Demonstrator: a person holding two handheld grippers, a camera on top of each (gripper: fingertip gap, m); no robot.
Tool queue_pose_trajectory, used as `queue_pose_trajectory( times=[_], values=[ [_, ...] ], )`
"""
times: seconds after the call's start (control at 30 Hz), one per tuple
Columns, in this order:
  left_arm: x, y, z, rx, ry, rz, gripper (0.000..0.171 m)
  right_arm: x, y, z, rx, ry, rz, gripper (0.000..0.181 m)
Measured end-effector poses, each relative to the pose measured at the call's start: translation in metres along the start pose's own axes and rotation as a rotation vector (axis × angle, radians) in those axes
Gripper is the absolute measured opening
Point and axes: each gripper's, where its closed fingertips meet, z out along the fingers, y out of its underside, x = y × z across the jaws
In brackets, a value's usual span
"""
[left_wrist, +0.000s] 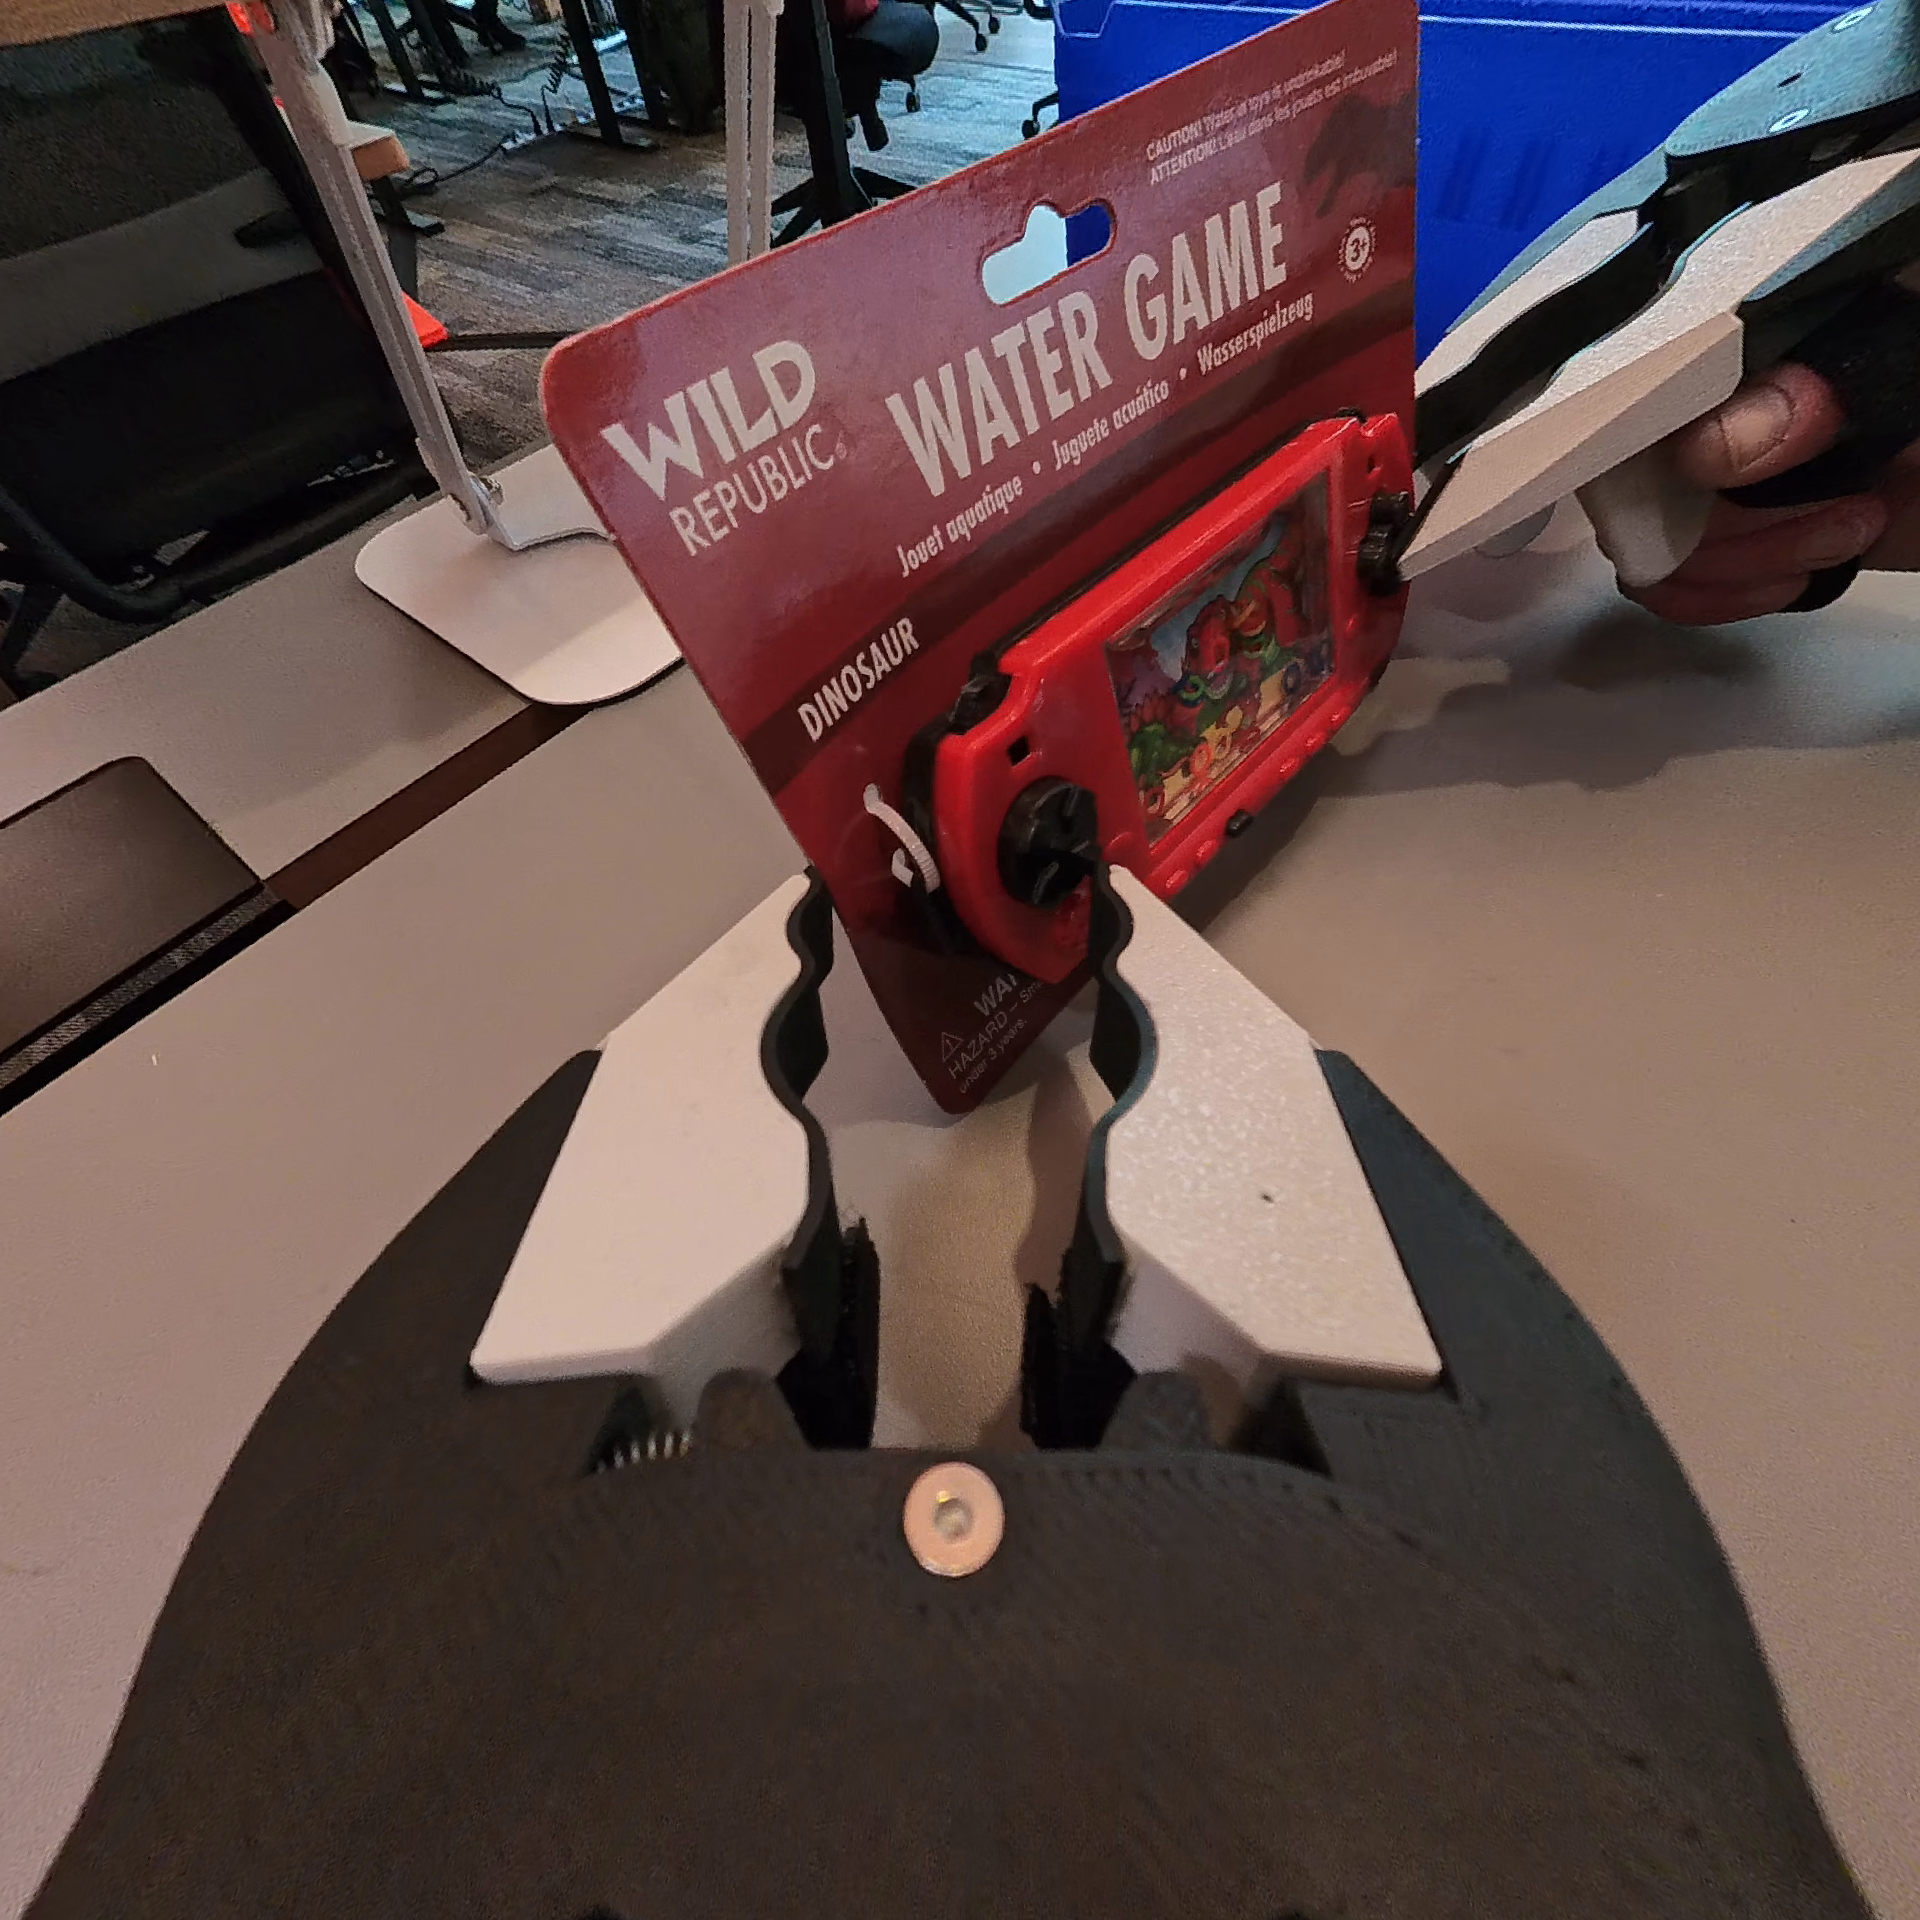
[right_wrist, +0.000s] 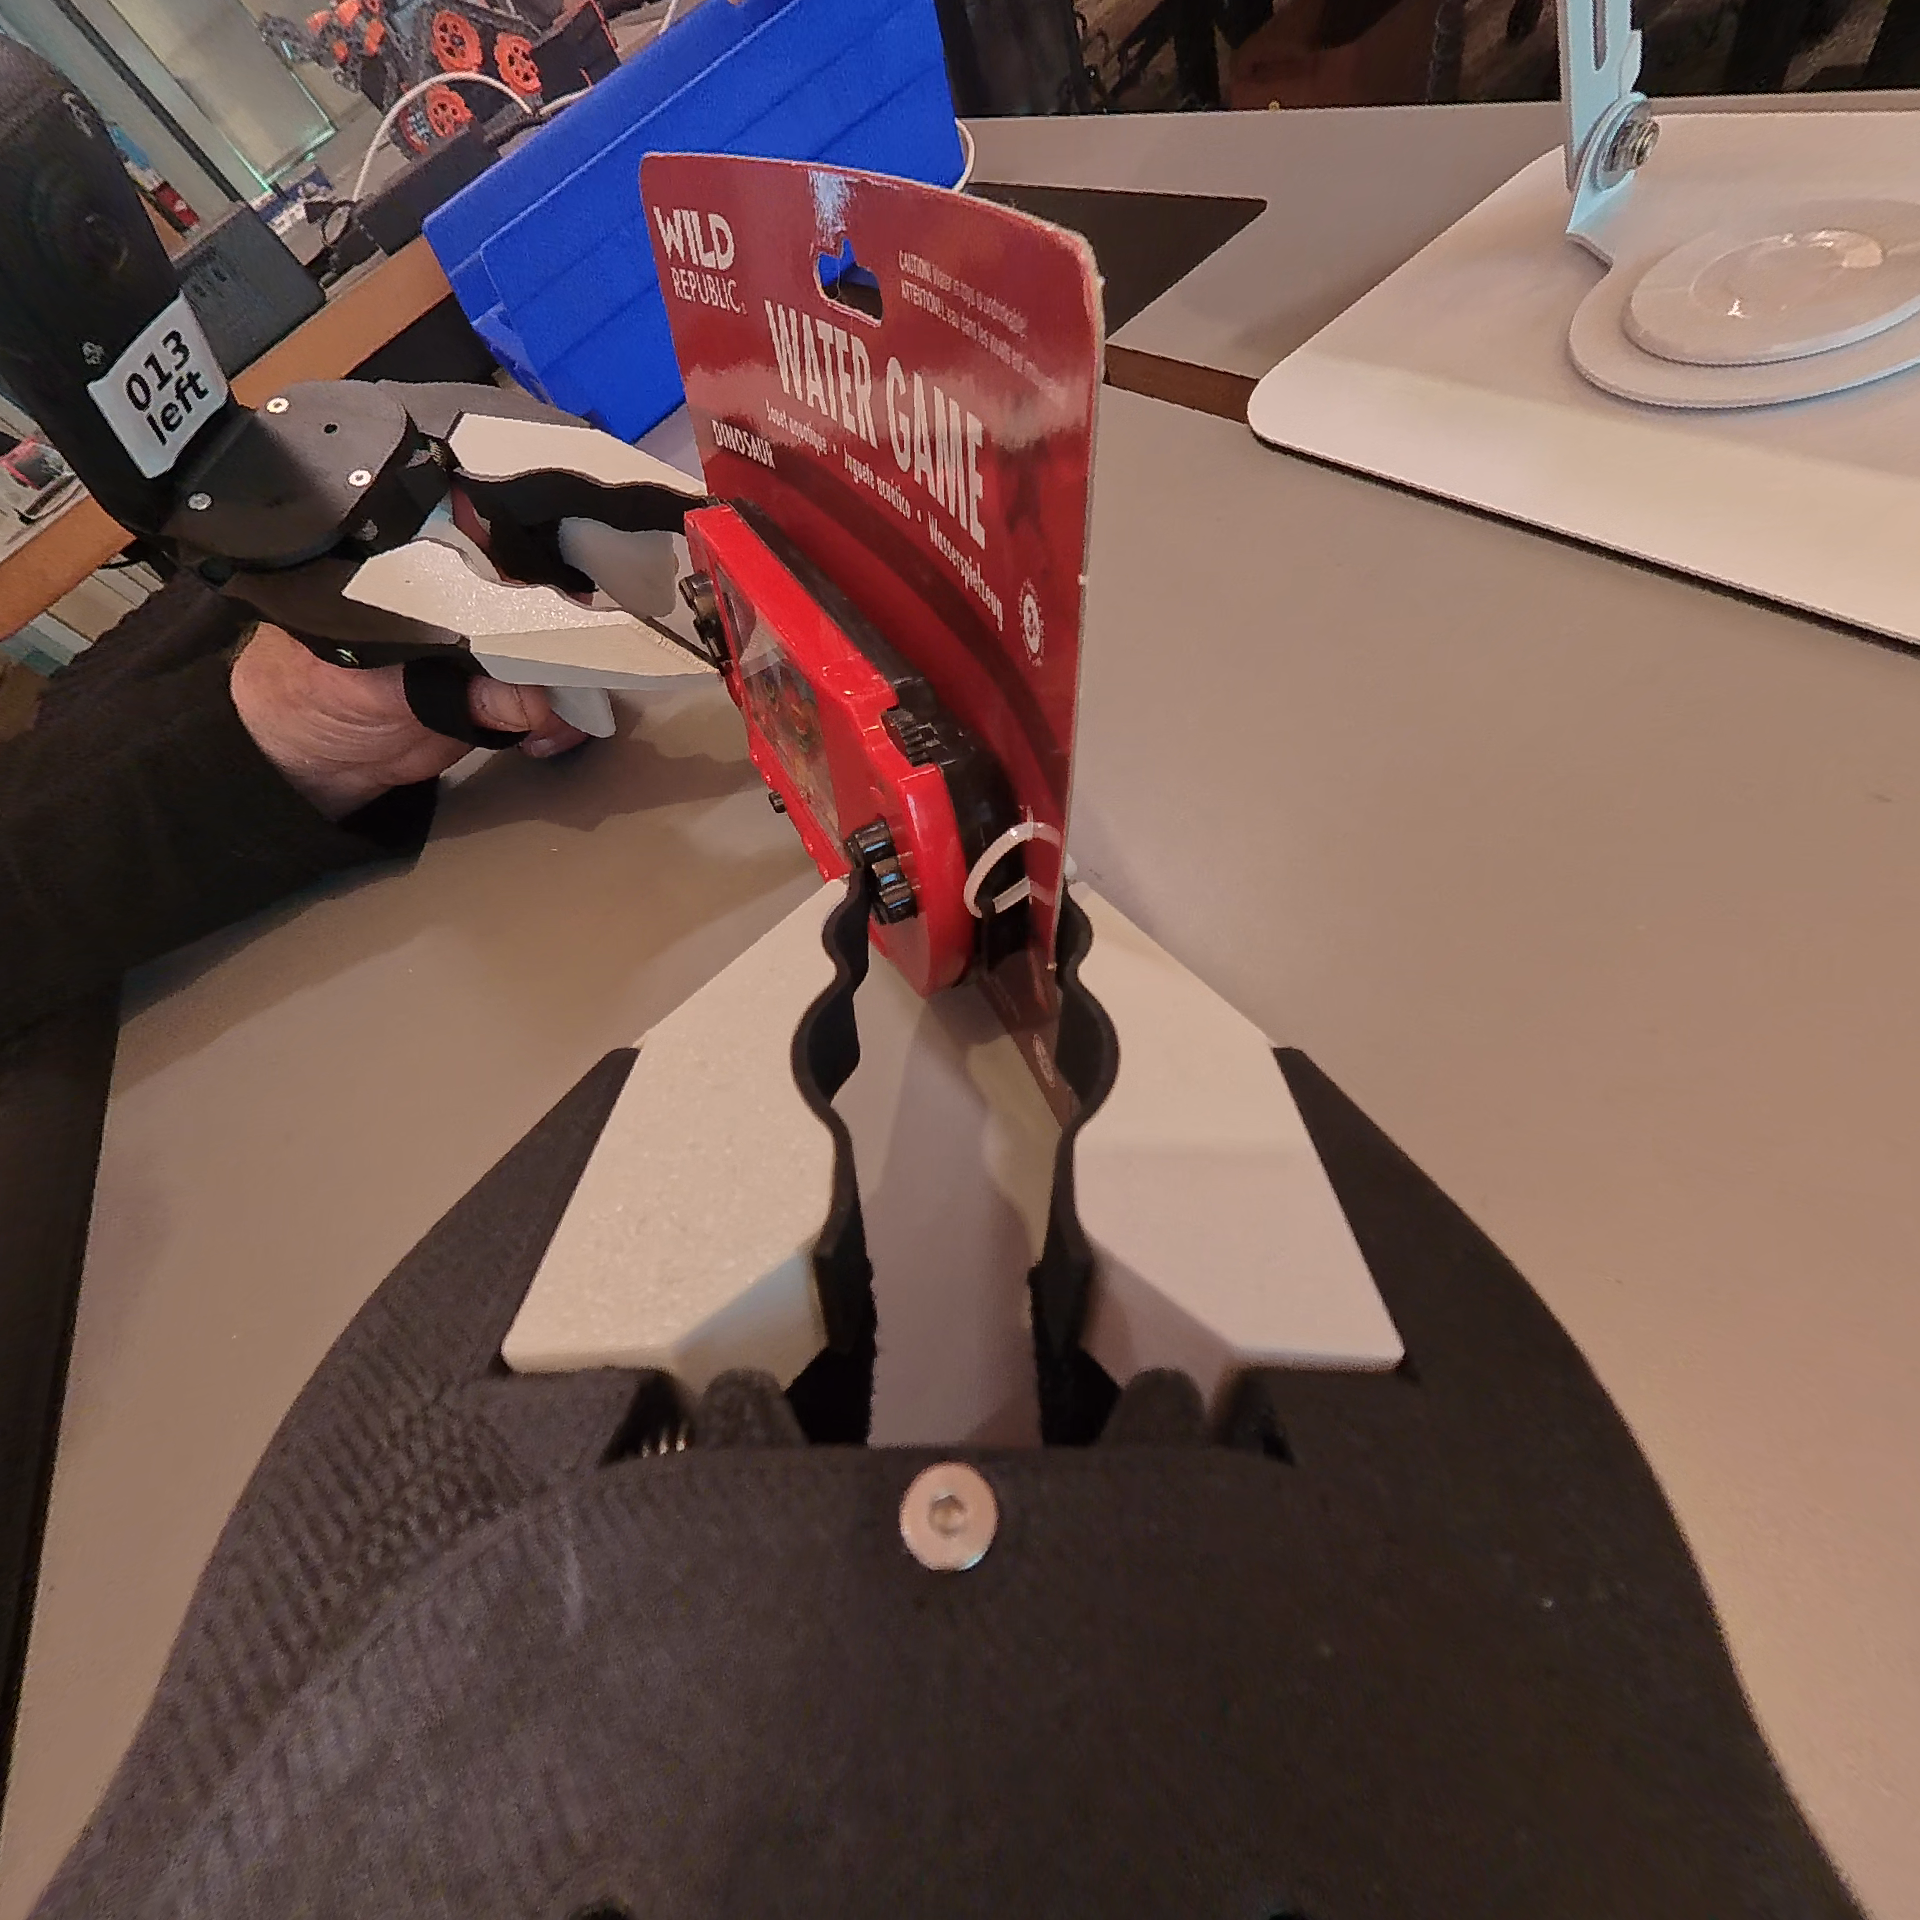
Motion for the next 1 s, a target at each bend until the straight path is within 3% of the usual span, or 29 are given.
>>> queue_pose_trajectory(
  times=[0.43,1.0],
  values=[
    [-0.0008,-0.0002,0.0009,-0.001,-0.01,0.004,0.047,-0.0021,0.0015,0.0009,-0.005,-0.007,-0.02,0.04],
    [-0.0036,0.0002,0.0051,-0.015,-0.071,0.047,0.041,0.0024,0.0021,0.0025,-0.011,0.021,-0.044,0.025]
  ],
)
